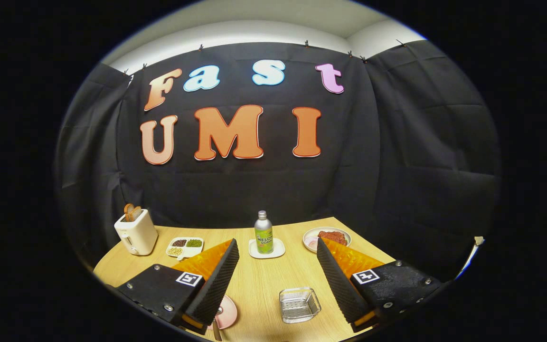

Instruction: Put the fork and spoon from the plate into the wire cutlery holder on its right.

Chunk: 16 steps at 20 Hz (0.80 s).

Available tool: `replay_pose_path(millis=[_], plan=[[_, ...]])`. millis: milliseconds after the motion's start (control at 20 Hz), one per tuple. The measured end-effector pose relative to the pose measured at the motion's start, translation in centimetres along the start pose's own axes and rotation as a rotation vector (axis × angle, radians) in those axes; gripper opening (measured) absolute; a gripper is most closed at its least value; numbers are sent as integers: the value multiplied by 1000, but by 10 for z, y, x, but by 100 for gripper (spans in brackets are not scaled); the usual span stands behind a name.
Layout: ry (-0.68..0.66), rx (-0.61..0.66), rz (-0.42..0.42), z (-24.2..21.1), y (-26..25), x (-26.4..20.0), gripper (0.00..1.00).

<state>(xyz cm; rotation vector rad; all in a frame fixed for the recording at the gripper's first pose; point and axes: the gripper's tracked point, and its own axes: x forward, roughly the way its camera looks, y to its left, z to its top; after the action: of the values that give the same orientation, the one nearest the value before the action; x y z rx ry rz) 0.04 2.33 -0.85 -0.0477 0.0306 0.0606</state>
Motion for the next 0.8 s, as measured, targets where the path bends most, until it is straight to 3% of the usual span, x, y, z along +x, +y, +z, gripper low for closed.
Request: replay_pose_path(millis=[250, 800], plan=[[4, -38, 70, -19, 37, 2, 99], [156, -54, 225, -106, 106, -3, 99]])
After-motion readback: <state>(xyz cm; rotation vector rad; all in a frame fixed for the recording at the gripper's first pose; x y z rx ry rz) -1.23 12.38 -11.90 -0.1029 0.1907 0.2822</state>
